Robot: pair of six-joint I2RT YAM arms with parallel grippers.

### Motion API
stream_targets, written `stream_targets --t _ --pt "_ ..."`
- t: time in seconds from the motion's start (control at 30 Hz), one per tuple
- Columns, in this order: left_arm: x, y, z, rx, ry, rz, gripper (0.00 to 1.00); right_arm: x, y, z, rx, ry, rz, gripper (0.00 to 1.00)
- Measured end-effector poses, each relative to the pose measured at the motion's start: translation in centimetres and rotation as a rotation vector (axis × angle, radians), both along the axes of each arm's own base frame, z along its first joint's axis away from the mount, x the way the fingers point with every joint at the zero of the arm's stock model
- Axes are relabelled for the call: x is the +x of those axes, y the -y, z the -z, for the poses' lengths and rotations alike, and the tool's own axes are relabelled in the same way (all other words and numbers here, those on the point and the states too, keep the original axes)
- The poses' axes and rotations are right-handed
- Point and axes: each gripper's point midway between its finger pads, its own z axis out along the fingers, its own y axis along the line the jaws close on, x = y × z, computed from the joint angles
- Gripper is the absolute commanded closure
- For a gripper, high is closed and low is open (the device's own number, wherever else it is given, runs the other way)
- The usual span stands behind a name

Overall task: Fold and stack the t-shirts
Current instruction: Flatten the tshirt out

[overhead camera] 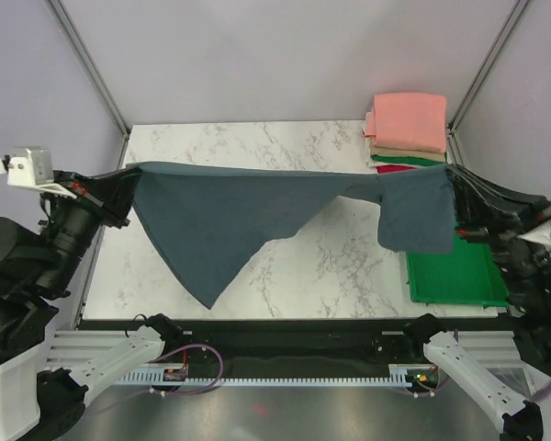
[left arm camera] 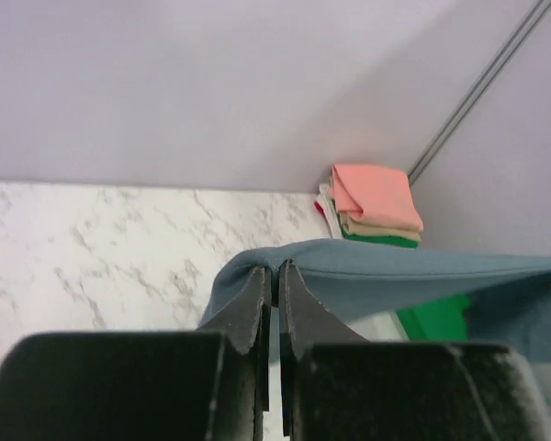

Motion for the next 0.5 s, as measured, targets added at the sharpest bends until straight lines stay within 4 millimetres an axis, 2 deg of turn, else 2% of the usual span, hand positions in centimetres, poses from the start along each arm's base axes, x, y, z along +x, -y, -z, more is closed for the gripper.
stream_targets --t 0.07,0.17,0.4,0.5 --pt "-0.6 -0.6 -1.9 0.020 0.056 -0.003 0.98 -2.6 0.9 -1.9 -0.014 0.111 -0.007 1.00" --pt "-1.3 -1.2 -4.1 0.058 0.122 -0.002 0.98 -5.5 1.7 -4.1 -0.042 0.233 -0.007 1.00" --pt "-1.8 -1.8 -5.5 0.145 0.211 -0.012 0.98 -9.5 3.0 -7.7 -0.074 0.394 0.003 1.00" --pt "-2.6 -2.2 -6.0 0.158 0.260 -0.008 0.98 -10.7 3.3 -8.9 -0.073 0.441 0.002 1.00"
